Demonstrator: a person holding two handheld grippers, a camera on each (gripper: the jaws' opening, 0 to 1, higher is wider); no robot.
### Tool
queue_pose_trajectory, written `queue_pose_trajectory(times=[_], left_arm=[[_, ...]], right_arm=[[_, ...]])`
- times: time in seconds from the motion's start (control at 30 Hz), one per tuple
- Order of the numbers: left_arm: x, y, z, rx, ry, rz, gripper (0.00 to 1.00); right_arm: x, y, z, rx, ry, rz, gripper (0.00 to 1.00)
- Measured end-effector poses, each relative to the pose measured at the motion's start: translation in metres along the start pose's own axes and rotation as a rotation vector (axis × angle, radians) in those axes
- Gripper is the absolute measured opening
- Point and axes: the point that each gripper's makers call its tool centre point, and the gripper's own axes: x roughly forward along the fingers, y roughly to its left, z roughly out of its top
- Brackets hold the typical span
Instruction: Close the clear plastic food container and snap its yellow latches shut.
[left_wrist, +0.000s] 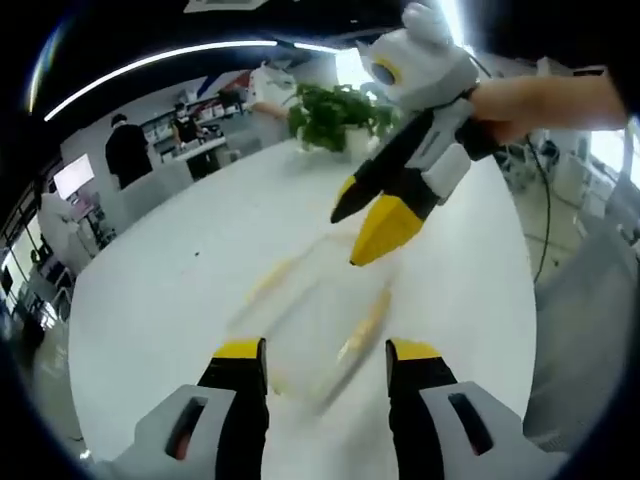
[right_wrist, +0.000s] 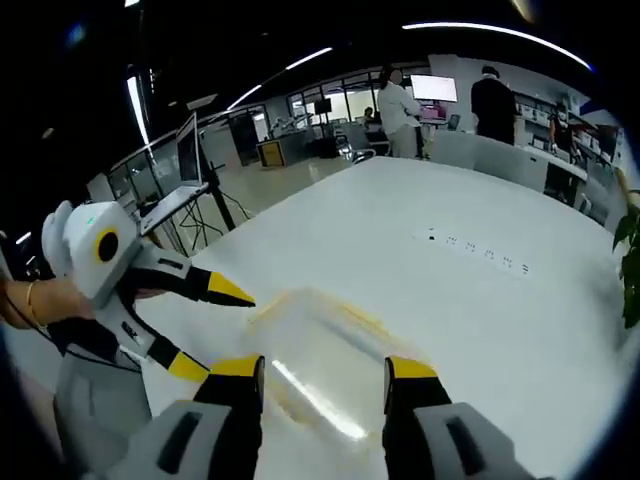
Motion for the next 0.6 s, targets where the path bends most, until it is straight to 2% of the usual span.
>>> queue_pose_trajectory(times=[0.17,0.33,0.43,0.6], left_arm=[[-0.02,0.012,0.005,-0.026,-0.044,0.061,0.48],[-0.04,0.018,0.012,-0.104,-0.103,0.099,0.5],[-0.052,0.019,0.015,-0.13,-0.134,0.121,0.5],[-0.073,0.018,0.014,-0.204,-0.187,0.144,0.51]], right_arm=[[-0.013,0.001,-0.005,0.013,-0.026,-0.02,0.49],[-0.027,0.001,-0.01,0.031,-0.051,-0.045,0.49],[-0.037,-0.002,-0.008,0.028,-0.105,-0.087,0.48],[-0.05,0.0,-0.012,0.04,-0.133,-0.105,0.48]])
